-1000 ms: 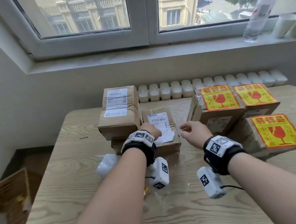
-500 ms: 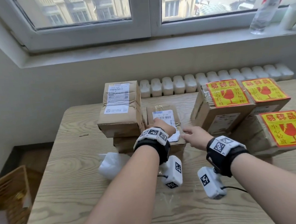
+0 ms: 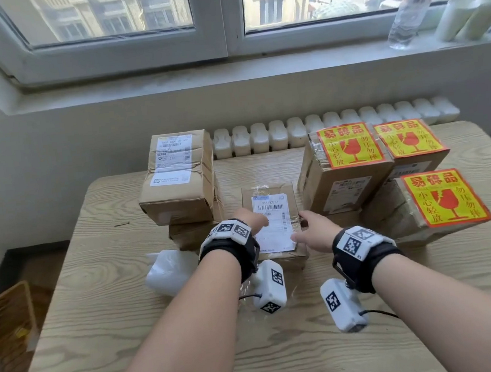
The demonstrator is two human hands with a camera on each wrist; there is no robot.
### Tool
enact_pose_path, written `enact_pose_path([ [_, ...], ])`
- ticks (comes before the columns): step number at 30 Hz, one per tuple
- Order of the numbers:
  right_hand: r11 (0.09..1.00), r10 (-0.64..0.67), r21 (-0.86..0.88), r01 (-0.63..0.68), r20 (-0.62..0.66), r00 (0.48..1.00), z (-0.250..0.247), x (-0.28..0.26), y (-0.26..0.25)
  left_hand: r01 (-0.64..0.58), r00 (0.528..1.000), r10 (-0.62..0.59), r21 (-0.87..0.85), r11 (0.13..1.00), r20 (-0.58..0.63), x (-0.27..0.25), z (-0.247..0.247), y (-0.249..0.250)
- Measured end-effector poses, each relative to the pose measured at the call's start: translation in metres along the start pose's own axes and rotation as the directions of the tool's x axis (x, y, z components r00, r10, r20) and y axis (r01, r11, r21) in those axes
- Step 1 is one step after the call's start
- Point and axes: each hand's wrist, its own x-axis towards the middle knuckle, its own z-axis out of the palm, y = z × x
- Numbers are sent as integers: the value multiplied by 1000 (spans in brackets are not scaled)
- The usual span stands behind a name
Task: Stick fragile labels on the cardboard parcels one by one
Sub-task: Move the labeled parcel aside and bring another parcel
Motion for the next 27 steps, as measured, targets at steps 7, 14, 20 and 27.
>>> enact_pose_path([
  [7, 970, -25, 242, 35, -41, 999, -2, -6, -1, -1, 998, -18, -311, 950, -59, -10, -10, -3],
  [14, 934, -96, 334, 130, -118, 988, -15, -36, -3, -125, 985, 61, -418, 900, -162, -54, -13, -6],
  [20, 884, -154, 419, 209, -161, 975, -33, -74, -3, -228, 971, 159, -496, 838, -178, -97, -12, 1],
  [27, 837, -104, 496, 231, -269, 957, -53, -92, 39, -202, 978, 193, -583, 787, -79, -145, 11, 10],
])
